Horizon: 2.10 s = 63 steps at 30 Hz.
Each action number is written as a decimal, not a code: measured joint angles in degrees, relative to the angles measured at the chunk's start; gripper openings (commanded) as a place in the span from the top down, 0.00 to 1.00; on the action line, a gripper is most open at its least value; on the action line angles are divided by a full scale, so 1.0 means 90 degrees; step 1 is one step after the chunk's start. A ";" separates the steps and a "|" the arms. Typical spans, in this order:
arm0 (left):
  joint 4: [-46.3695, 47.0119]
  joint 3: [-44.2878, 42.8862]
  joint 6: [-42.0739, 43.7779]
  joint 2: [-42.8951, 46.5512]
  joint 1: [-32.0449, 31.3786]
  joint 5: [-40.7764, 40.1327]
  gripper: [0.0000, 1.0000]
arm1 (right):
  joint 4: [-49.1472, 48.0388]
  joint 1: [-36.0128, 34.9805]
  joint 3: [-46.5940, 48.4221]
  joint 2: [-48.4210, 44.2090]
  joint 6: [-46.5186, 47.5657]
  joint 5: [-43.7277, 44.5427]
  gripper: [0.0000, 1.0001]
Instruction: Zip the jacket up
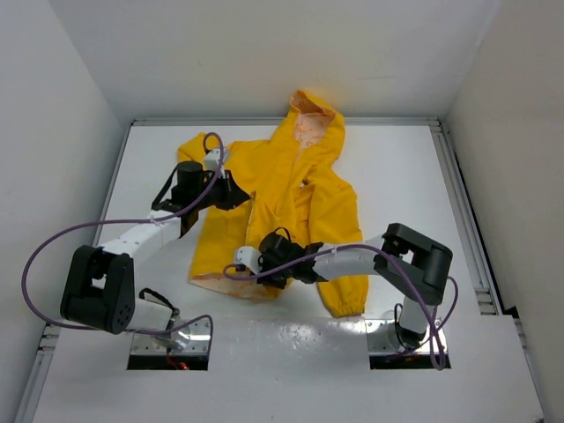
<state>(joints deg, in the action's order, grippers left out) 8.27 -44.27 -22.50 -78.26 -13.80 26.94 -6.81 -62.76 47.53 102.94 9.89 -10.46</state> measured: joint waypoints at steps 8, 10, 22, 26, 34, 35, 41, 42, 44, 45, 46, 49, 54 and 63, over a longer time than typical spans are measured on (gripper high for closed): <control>0.0134 0.0068 -0.0029 -0.0051 -0.0316 0.0039 1.00 | 0.1734 0.0619 -0.0121 -0.0624 -0.0381 0.0491 1.00; 0.0202 0.0068 -0.0075 -0.0151 -0.0444 0.0051 1.00 | 0.2159 0.0954 -0.0250 -0.0845 -0.0520 0.0498 1.00; 0.0355 -0.0158 -0.0277 -0.0979 -0.1353 0.0233 1.00 | 0.4852 0.3878 -0.0673 -0.1603 -0.1358 0.0651 1.00; 0.0561 -0.0333 -0.0357 -0.1112 -0.1625 0.0442 1.00 | 0.5204 0.4945 -0.0998 -0.2531 -0.1472 0.0627 0.97; 0.0716 -0.0906 -0.0457 -0.1353 -0.2557 0.0928 1.00 | 0.3837 0.5663 -0.1613 -0.6329 -0.2038 -0.2220 0.59; 0.0721 -0.1008 -0.0457 -0.1396 -0.2671 0.0962 1.00 | 0.3575 0.5639 -0.1610 -0.6511 -0.2266 -0.2608 0.61; 0.0952 -0.1455 -0.0675 -0.1749 -0.3135 0.1032 1.00 | 0.2854 0.5306 -0.1688 -0.6319 -0.3592 -0.3553 0.64; 0.0969 -0.1477 -0.0729 -0.1797 -0.3160 0.1037 1.00 | 0.2735 0.5238 -0.1770 -0.6254 -0.3786 -0.3551 0.64; 0.0991 -0.1479 -0.0804 -0.1838 -0.3189 0.1032 1.00 | 0.2543 0.5127 -0.1945 -0.6164 -0.4102 -0.3402 0.63; 0.0988 -0.1479 -0.0848 -0.1841 -0.3196 0.1027 1.00 | 0.2431 0.5064 -0.2025 -0.6127 -0.4240 -0.3300 0.63; 0.1001 -0.1479 -0.0884 -0.1841 -0.3196 0.1025 1.00 | 0.2348 0.4998 -0.2086 -0.6093 -0.4354 -0.3172 0.63; 0.1032 -0.1481 -0.1022 -0.1841 -0.3196 0.1001 1.00 | 0.1953 0.4736 -0.2210 -0.5931 -0.4651 -0.2769 0.62; 0.1090 -0.1481 -0.1205 -0.1841 -0.3196 0.0986 1.00 | 0.1248 0.4291 -0.2259 -0.5527 -0.4894 -0.2103 0.63; 0.1154 -0.1481 -0.1345 -0.1841 -0.3109 0.0940 1.00 | 0.0811 0.4046 -0.2271 -0.5224 -0.4796 -0.1353 0.67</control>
<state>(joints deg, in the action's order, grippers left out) 18.65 -57.60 -34.61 -94.83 -41.78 35.40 0.49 -26.35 27.09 55.92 -33.28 -22.63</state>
